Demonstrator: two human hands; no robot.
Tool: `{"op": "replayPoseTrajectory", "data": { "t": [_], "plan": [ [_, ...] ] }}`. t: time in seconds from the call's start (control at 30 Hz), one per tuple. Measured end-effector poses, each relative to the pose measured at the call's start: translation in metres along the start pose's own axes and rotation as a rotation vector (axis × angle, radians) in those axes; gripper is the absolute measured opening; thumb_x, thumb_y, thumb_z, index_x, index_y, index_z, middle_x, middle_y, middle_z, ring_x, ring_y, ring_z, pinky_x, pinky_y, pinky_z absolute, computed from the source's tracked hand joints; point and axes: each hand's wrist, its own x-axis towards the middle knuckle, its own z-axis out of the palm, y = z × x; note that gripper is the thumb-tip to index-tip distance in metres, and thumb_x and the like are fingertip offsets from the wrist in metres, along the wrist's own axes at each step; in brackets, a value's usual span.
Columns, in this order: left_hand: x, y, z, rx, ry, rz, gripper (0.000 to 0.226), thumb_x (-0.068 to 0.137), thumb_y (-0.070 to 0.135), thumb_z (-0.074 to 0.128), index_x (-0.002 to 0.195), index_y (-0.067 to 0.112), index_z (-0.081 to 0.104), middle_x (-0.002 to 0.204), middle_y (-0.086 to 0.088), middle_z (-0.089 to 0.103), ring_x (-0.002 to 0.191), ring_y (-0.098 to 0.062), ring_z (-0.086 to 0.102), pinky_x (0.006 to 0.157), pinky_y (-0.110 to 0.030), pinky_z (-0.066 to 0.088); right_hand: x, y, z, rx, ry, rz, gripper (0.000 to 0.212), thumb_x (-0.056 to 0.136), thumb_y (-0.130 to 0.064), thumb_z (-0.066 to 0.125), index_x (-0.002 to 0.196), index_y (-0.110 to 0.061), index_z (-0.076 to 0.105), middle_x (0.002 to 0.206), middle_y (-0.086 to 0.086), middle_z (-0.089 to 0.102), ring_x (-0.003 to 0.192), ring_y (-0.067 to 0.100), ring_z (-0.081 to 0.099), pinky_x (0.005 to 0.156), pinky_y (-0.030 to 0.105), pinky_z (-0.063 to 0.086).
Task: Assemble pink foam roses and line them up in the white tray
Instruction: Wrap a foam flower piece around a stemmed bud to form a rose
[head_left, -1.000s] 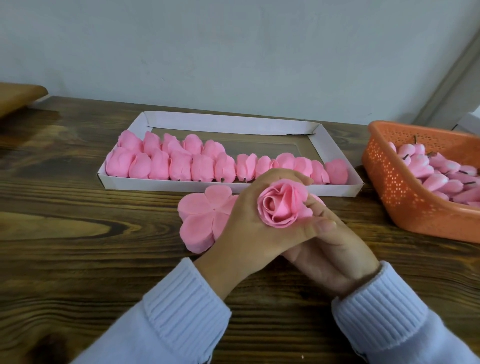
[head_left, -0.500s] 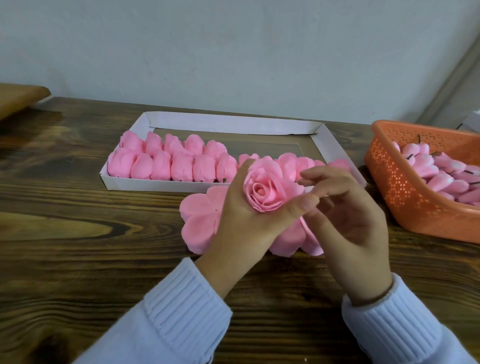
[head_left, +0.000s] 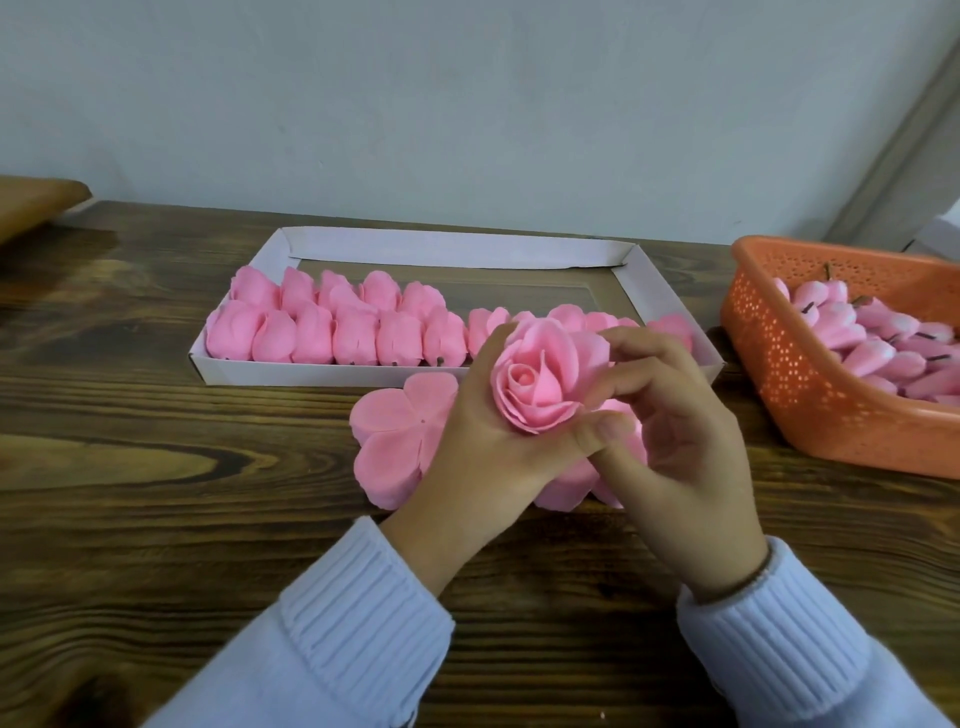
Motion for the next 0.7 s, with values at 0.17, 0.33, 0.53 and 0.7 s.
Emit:
{"op": "replayPoseTrajectory", "data": {
  "t": [0.17, 0.33, 0.53, 0.7],
  "plan": [
    [0.0005, -0.0002, 0.0002, -0.029, 0.038, 0.001, 0.051, 0.059, 0.024, 0.079, 0.102, 0.009, 0.055, 0.089, -0.001, 0.066, 0.087, -0.016, 0.066, 0.077, -0.032, 0.054, 0.0009, 0.0001, -0.0012, -0.015, 0.003, -0.021, 0.007, 0.084, -0.020, 0.063, 0.084, -0.026, 0.061, 0.105, 0.002, 0.058, 0.106, 0.020, 0.057, 0.089, 0.041, 0.048],
    [0.0016, -0.0014, -0.0003, -0.051, 0.066, -0.009, 0.053, 0.056, 0.024, 0.081, 0.100, 0.010, 0.055, 0.090, -0.009, 0.063, 0.089, -0.021, 0.064, 0.082, -0.040, 0.055, 0.0009, 0.0003, -0.0001, -0.055, 0.042, -0.052, 0.010, 0.082, -0.016, 0.063, 0.085, -0.025, 0.059, 0.090, -0.005, 0.062, 0.089, 0.016, 0.061, 0.078, 0.036, 0.050],
    [0.0012, -0.0008, -0.0006, -0.042, 0.046, -0.006, 0.062, 0.058, 0.022, 0.081, 0.108, -0.002, 0.053, 0.093, -0.012, 0.063, 0.092, -0.024, 0.064, 0.085, -0.043, 0.056, -0.0007, -0.0005, -0.0020, -0.013, 0.000, -0.050, 0.004, 0.080, -0.011, 0.062, 0.083, -0.014, 0.061, 0.082, -0.003, 0.064, 0.078, 0.013, 0.062, 0.072, 0.029, 0.050],
    [0.0011, -0.0013, -0.0020, -0.015, 0.019, -0.005, 0.054, 0.058, 0.025, 0.080, 0.101, 0.004, 0.055, 0.087, -0.008, 0.061, 0.087, -0.019, 0.063, 0.079, -0.038, 0.056, 0.0003, -0.0010, -0.0007, 0.099, -0.008, -0.039, 0.022, 0.080, -0.010, 0.064, 0.096, -0.024, 0.058, 0.093, -0.018, 0.063, 0.085, 0.007, 0.063, 0.076, 0.026, 0.050]
  ]
}}
